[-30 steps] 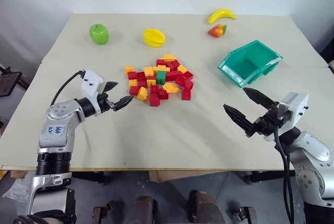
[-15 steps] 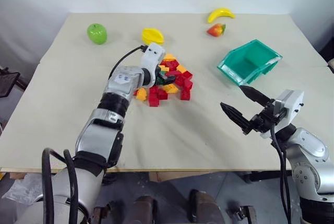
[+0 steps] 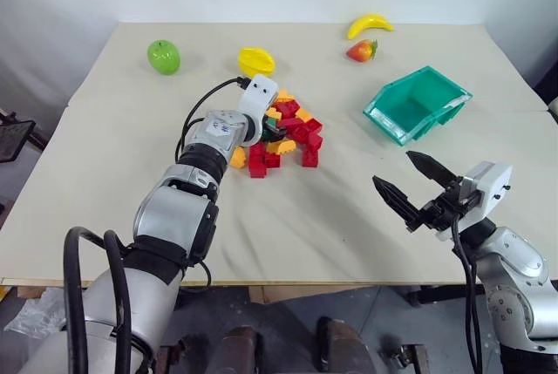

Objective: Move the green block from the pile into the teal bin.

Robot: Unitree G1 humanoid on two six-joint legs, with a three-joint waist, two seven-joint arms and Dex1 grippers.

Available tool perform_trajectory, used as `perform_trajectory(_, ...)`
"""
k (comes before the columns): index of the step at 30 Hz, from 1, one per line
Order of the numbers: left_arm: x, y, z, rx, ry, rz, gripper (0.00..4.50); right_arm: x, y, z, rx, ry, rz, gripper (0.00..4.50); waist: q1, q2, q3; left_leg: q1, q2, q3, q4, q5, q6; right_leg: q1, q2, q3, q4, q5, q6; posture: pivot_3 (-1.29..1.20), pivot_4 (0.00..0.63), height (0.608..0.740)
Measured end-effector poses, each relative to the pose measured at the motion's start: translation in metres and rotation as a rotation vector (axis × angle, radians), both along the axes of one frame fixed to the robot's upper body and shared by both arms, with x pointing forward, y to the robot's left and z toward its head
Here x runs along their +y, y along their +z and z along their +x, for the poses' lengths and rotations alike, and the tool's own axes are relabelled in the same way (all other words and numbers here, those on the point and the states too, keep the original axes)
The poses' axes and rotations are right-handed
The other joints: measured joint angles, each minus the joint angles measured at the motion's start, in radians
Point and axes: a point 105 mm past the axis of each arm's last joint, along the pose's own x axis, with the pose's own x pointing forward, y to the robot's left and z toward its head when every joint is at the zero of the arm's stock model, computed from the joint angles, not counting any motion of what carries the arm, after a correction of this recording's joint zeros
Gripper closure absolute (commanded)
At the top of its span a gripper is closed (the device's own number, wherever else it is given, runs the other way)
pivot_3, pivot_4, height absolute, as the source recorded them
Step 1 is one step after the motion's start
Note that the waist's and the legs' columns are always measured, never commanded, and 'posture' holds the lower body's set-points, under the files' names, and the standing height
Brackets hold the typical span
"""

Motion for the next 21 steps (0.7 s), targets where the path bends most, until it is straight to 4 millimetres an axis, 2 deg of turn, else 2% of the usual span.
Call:
perform_trajectory(14,0.003,-0.005,0.003,-0.02,0.076,0.035,0.04,-0.001,-0.001,-0.002,-0.001,-0.022,0.015,0.0,-0.003,0.0,0.0,0.002,0.0,0.002,0.0,0.0,0.0,0.001,0.0,0.002,0.001,0.0,0.0,0.0,0.15,0.74)
perform_trajectory(21,0.021,-0.002,0.008,-0.036,0.165,0.024,0.04,0.0,-0.002,-0.002,-0.002,-0.025,0.024,0.0,-0.005,0.0,0.0,0.003,0.0,0.002,0.0,0.0,0.0,0.0,0.0,0.002,0.002,0.0,0.0,0.0,0.15,0.74)
